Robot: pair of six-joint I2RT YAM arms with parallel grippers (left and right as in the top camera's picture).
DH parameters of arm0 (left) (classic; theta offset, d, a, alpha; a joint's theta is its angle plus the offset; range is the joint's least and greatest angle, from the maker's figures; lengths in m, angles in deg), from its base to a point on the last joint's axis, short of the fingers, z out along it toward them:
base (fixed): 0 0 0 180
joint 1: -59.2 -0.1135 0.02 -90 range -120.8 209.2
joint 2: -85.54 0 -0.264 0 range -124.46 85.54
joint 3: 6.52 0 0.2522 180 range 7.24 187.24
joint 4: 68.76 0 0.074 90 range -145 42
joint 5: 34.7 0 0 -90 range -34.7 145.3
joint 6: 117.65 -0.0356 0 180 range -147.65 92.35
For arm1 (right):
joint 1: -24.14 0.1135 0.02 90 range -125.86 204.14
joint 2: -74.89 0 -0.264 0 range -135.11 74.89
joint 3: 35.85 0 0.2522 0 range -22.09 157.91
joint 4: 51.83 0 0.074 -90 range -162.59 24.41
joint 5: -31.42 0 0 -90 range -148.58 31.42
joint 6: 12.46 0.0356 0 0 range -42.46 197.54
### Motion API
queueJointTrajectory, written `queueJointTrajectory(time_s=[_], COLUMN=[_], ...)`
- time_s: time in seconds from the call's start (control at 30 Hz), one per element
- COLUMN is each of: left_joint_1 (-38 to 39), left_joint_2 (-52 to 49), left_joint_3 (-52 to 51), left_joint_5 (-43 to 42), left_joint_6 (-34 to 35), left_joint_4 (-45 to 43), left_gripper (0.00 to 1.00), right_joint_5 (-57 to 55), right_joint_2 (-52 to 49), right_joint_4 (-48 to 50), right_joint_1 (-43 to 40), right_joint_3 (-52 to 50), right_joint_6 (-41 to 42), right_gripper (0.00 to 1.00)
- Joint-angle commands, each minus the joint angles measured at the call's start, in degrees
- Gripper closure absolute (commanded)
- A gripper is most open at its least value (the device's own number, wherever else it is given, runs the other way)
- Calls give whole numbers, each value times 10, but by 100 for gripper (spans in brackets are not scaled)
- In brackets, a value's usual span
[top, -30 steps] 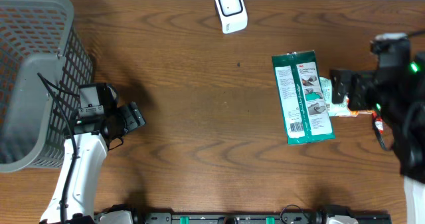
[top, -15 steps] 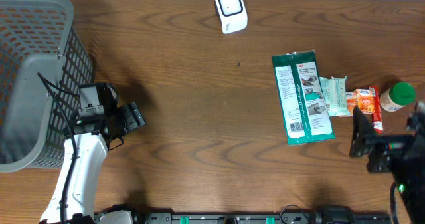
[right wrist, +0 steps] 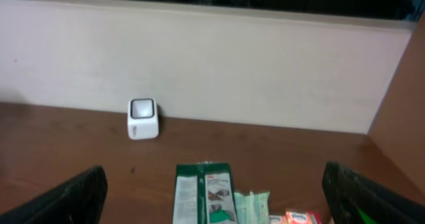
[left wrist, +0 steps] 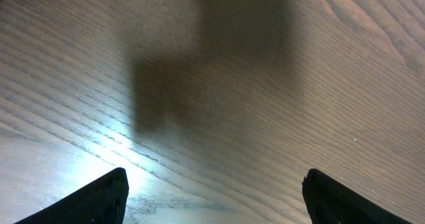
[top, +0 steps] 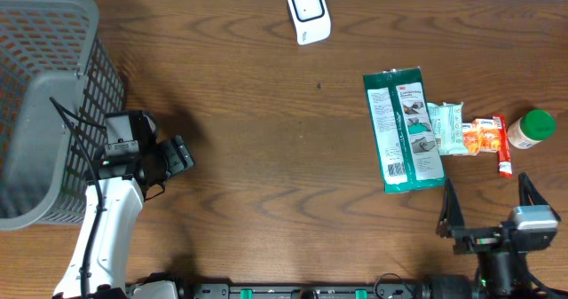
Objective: Scan the item barcode
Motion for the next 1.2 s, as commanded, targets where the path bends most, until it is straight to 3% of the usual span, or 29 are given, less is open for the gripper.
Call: queueJointTrajectory(time_s=[0.0, 0.23, 0.37, 0.63, 0.87, 1.07, 1.17], left_joint_1=[-4, -4, -4, -4, -4, -4, -4], left_joint_2=[0, 0, 0, 0, 0, 0, 0], left_joint_3=[1, 1, 1, 1, 1, 1, 1], left_joint_5=[6, 5, 5, 5, 5, 6, 5], left_joint_6=[-5, -5, -5, -5, -5, -5, -5], left_joint_4=[2, 2, 2, 2, 2, 1, 2], left_gripper=[15, 15, 15, 15, 15, 15, 15], right_joint_5=[13, 19, 19, -17, -28, -30, -32], right_joint_2=[49, 59, 59, 59, 60, 60, 60], right_joint_4=[56, 268, 439, 570, 516, 309, 315], right_joint_1=[3, 9, 12, 12, 12, 12, 12], right_joint_3=[-76, -195, -283, -400, -419, -419, -419], right_joint_6=[7, 14, 14, 37, 48, 48, 37], right_gripper=[1, 1, 1, 1, 1, 1, 1])
